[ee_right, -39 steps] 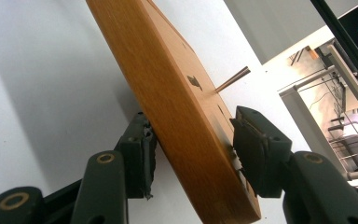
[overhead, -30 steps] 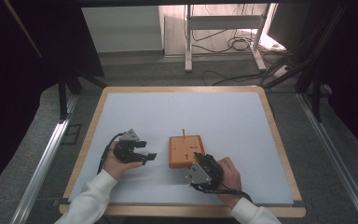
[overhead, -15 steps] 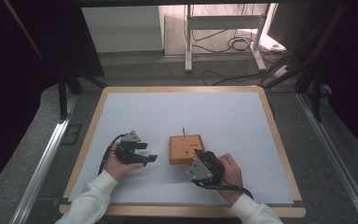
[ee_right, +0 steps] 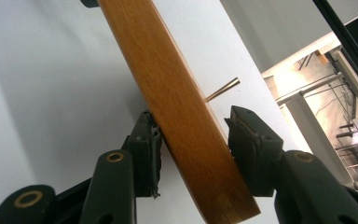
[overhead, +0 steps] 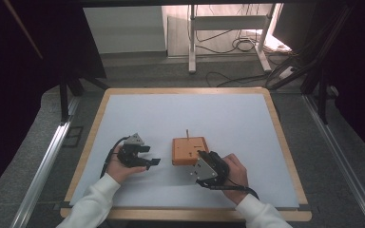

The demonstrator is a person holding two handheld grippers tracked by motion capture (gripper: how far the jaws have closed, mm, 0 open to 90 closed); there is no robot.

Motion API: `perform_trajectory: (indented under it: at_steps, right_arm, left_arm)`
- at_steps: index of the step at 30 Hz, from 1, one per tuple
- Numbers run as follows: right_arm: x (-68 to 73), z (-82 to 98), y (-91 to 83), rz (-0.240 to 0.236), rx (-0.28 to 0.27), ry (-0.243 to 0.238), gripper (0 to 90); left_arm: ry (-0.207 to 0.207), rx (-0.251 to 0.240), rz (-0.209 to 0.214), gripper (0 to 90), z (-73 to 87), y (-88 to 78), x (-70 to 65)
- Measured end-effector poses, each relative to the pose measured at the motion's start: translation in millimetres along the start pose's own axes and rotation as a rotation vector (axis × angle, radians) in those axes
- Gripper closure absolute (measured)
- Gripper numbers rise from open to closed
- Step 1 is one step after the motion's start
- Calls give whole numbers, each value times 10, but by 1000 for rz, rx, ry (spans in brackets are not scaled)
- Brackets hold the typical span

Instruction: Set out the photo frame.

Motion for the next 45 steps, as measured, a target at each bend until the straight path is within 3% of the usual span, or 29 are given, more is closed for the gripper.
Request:
perform_trajectory:
  at_steps: [15,30,38,44,45]
  right_arm:
    - [-165,-144,83,-85,11,0,599]
    - [-324,-262,176,-135,25,-12,646]
    - [-408,-349,192,-156,3,10,680]
    - [-409,-487,72,-239,-37,60,694]
    - [-412,-498,16,-273,-46,78,693]
  left_arm:
    - [-15,-3,9,253,10,-5,18]
    - [-21,-11,8,253,3,-17,28]
    - [-23,-15,6,253,2,-21,36]
    - [-21,-16,8,253,-1,-27,34]
    - [-21,-16,7,253,-1,-27,34]
Point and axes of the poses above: each handheld gripper's, and its own axes: y roughly forward along the jaws, z roughly out of its underside, x roughly to its left, the point moved 7 cm from there along y, roughly forward along the jaws, and after that the axes turned 9 degrees about -x, right-handed, at the moved point
